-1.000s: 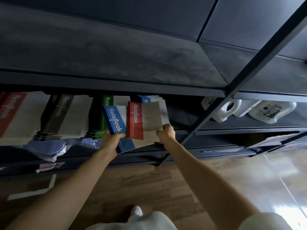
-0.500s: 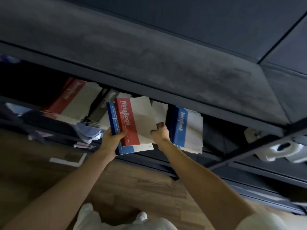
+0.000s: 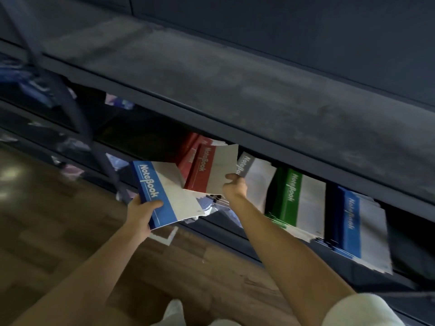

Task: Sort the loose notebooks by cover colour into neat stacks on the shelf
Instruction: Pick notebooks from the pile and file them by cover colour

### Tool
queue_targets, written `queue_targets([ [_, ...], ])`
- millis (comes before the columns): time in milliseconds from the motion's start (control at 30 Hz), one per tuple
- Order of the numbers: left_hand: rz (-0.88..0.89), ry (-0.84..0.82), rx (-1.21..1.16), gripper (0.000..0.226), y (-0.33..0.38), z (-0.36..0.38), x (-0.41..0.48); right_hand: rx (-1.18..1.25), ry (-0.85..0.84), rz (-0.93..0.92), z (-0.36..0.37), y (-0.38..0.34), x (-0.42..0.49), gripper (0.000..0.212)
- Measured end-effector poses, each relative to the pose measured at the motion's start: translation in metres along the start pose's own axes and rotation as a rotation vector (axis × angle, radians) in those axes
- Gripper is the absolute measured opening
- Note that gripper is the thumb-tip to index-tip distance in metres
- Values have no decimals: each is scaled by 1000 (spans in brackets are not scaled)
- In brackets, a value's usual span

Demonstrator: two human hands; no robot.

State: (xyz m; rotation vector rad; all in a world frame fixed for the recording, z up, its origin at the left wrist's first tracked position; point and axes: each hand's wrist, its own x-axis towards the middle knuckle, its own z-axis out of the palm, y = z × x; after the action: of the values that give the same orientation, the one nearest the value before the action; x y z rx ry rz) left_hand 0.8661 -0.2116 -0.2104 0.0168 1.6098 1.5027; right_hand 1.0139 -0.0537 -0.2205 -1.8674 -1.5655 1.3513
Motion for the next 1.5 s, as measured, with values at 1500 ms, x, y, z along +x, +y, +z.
queue_targets([
  [1500,541,-556,1530,71,-136,249,-84,286,300,287,-263,180,-48,41],
])
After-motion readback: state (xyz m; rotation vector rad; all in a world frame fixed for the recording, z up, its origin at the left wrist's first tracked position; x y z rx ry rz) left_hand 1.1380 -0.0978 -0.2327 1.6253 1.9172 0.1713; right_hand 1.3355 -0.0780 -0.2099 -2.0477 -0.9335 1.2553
